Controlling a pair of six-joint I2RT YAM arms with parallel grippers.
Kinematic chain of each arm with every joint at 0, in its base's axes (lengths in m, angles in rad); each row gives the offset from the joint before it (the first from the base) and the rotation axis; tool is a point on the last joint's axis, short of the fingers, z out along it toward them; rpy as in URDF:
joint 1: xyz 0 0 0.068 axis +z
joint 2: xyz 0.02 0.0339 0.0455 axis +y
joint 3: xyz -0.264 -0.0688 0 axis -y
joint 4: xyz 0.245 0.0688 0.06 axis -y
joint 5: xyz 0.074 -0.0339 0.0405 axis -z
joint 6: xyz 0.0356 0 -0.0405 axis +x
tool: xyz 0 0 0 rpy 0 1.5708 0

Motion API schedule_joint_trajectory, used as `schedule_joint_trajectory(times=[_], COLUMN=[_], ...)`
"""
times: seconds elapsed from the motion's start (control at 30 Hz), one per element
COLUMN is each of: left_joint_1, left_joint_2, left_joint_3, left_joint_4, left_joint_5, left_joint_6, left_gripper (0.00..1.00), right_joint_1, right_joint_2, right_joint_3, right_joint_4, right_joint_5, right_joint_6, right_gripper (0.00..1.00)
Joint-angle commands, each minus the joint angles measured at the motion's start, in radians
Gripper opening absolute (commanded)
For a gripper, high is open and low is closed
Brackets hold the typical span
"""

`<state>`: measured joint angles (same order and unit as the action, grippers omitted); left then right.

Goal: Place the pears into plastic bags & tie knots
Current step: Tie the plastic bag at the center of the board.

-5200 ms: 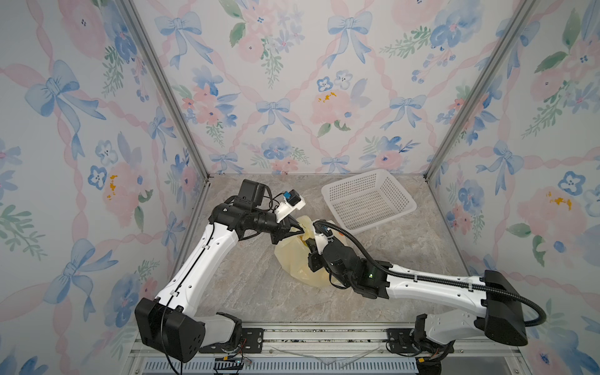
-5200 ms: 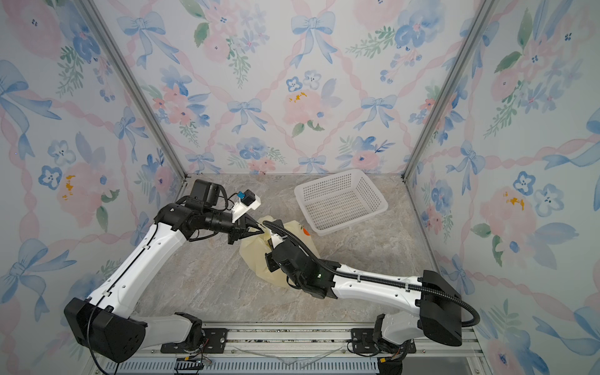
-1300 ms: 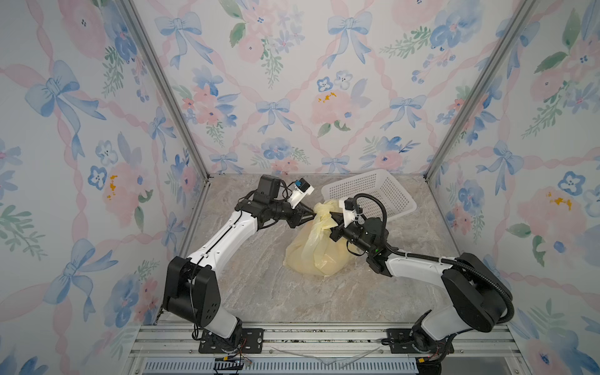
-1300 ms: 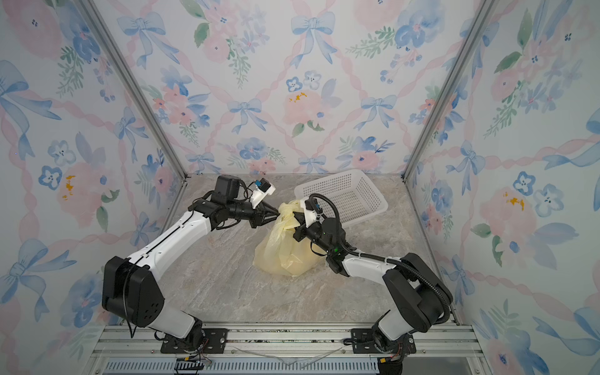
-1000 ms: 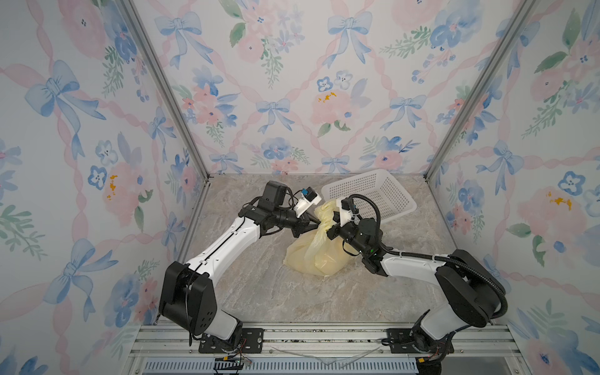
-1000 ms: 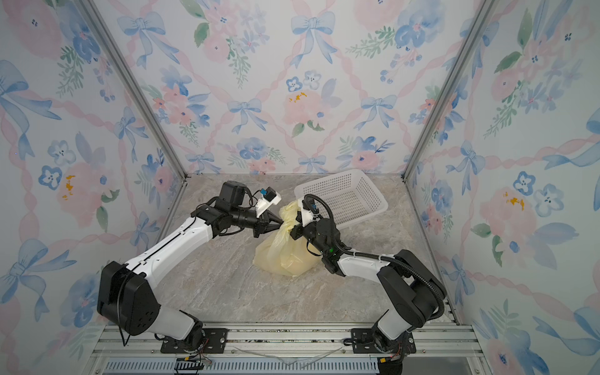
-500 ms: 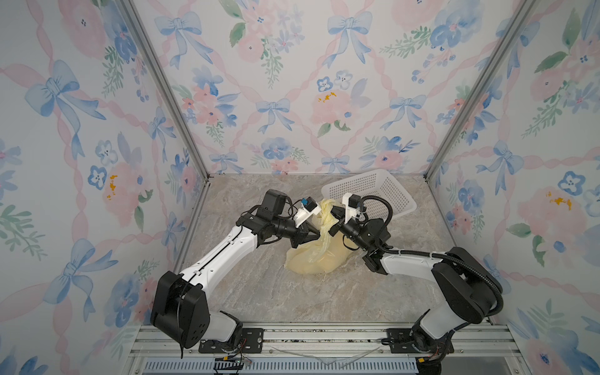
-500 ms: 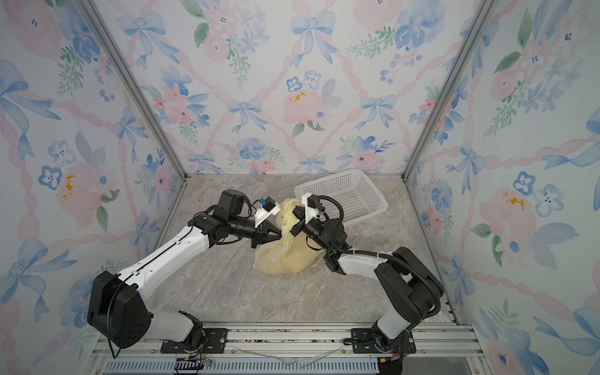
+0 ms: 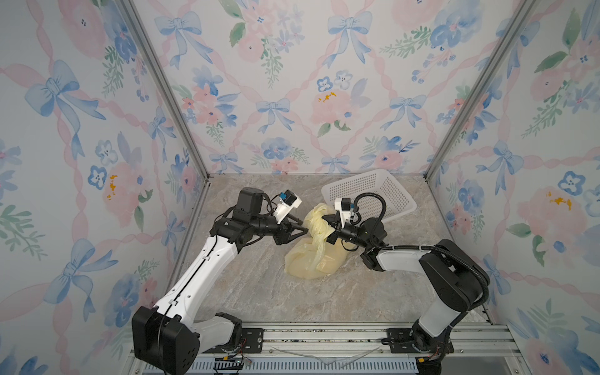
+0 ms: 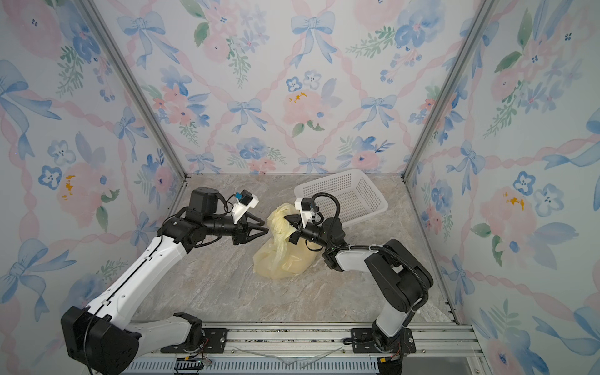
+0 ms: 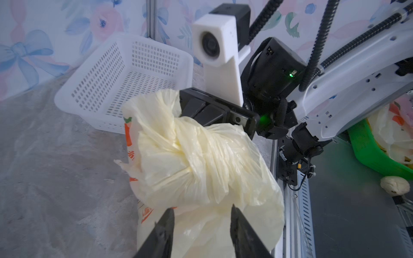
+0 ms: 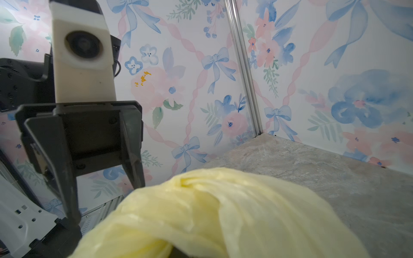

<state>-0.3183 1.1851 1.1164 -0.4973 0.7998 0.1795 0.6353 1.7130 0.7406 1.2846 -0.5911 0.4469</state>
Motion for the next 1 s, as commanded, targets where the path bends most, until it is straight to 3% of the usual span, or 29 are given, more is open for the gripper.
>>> schedule_joint_trajectory(times=[0.0, 0.1, 0.2, 0.3, 0.47, 0.63, 0.67, 0.73, 0.8, 0.97], left_joint_1=[0.021, 0.020, 0.018, 0.014, 0.014, 0.012, 0.010, -0.001, -0.006, -0.031], left_joint_2=[-0.008, 0.038, 0.084, 0.103, 0.120, 0.146, 0.149, 0.154, 0.159, 0.167], left_joint_3=[-0.003, 0.034, 0.056, 0.059, 0.080, 0.103, 0.104, 0.112, 0.121, 0.161], left_joint_4=[-0.030, -0.030, -0.030, -0.030, -0.029, -0.029, -0.030, -0.029, -0.030, -0.029], left_joint_5=[-0.079, -0.099, -0.017, -0.019, -0.043, 0.002, 0.018, 0.020, 0.017, 0.025], left_joint_6=[-0.003, -0.021, -0.014, -0.003, 0.012, 0.026, 0.030, 0.038, 0.040, 0.044], left_gripper=[0.43, 0.37, 0.41, 0.43, 0.36, 0.37, 0.35, 0.14, 0.00, 0.00], right_joint_1=[-0.002, 0.008, 0.013, 0.015, 0.019, 0.027, 0.029, 0.030, 0.035, 0.059], right_joint_2=[0.021, 0.042, 0.055, 0.052, 0.043, 0.043, 0.042, 0.046, 0.049, 0.067], right_joint_3=[0.035, 0.065, 0.077, 0.080, 0.077, 0.086, 0.087, 0.090, 0.094, 0.123], right_joint_4=[0.049, 0.062, 0.075, 0.076, 0.062, 0.047, 0.046, 0.039, 0.033, 0.009], right_joint_5=[-0.067, -0.112, -0.110, -0.121, -0.141, -0.156, -0.154, -0.156, -0.161, -0.185], right_joint_6=[0.043, 0.072, 0.087, 0.096, 0.099, 0.104, 0.102, 0.101, 0.100, 0.099], right_gripper=[0.00, 0.00, 0.00, 0.00, 0.00, 0.00, 0.00, 0.00, 0.00, 0.00])
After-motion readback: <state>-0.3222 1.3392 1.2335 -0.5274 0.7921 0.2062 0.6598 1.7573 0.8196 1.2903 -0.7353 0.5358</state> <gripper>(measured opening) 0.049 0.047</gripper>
